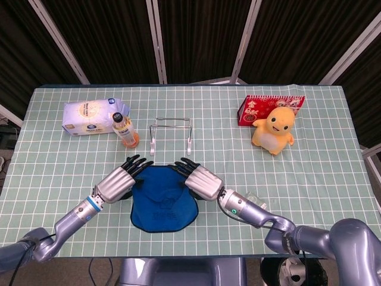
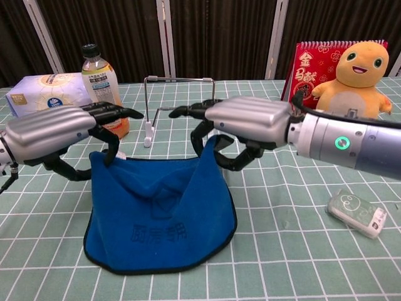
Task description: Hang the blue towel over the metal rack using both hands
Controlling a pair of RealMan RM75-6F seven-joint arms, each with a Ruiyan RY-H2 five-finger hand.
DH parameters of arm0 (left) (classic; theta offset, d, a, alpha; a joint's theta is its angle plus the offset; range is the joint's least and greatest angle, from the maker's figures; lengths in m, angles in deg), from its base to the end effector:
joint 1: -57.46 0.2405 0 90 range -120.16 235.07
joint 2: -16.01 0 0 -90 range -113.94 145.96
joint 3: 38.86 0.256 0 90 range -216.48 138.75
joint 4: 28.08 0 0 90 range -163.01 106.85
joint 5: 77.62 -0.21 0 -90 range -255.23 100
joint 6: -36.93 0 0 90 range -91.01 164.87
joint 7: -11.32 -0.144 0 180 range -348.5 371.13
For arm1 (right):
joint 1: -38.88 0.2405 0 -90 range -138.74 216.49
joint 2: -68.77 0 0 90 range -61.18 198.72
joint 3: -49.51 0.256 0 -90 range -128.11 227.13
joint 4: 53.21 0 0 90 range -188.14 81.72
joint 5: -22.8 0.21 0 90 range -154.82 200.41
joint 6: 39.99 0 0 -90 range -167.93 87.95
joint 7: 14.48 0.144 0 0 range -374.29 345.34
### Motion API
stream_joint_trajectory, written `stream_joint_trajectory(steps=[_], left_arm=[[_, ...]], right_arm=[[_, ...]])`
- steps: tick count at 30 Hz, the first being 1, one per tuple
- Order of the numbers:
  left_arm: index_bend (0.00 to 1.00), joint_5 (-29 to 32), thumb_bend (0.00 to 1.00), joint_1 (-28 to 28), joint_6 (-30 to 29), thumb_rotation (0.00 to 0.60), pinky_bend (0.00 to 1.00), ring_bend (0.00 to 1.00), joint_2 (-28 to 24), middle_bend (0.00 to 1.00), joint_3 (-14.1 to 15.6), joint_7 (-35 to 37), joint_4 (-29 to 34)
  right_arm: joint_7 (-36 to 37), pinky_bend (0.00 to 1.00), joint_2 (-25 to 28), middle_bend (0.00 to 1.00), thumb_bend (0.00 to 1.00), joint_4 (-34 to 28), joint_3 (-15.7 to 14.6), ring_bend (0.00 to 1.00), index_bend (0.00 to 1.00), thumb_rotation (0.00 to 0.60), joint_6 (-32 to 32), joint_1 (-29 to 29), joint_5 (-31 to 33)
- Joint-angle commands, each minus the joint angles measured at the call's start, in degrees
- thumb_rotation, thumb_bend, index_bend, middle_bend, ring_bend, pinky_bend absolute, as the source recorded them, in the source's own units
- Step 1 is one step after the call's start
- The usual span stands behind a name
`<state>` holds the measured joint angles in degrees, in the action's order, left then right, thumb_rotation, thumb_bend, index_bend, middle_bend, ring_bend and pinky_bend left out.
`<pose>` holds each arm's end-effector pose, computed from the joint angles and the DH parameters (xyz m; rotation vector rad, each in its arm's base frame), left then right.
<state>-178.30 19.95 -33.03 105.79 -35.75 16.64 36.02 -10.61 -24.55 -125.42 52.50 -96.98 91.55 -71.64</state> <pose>-0.2030 0.3065 -0.0093 -2.1487 -0.5667 -1.1096 -0.0863 -0.3353 -0.0493 2.3017 -0.6008 1.2166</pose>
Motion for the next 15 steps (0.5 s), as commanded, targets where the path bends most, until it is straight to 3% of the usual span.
stream_joint_trajectory(steps=[1, 7, 15], left_arm=[[0.81, 0.7, 0.46, -0.3, -3.5, 0.600, 0.00, 0.00, -3.7, 0.00, -3.0, -0.2, 4.3], [0.81, 4.1, 0.46, -1.5, -4.4, 0.600, 0.00, 0.00, -10.1, 0.00, -8.2, -3.0, 12.4], [0.82, 8.3, 0.46, -4.0, -3.0, 0.600, 0.00, 0.00, -11.8, 0.00, -13.8, -7.2, 15.6]], right_arm=[[-3.0, 0.00, 4.9, 0.01, 0.63, -6.1, 3.9, 0.00, 0.65, 0.600, -2.1, 0.3, 1.5], [-8.7, 0.00, 11.8, 0.02, 0.63, -14.8, 9.6, 0.00, 0.65, 0.600, -1.2, 0.9, 6.5], [-10.7, 0.00, 13.9, 0.04, 0.63, -15.1, 13.8, 0.00, 0.65, 0.600, -1.1, 1.5, 11.6]])
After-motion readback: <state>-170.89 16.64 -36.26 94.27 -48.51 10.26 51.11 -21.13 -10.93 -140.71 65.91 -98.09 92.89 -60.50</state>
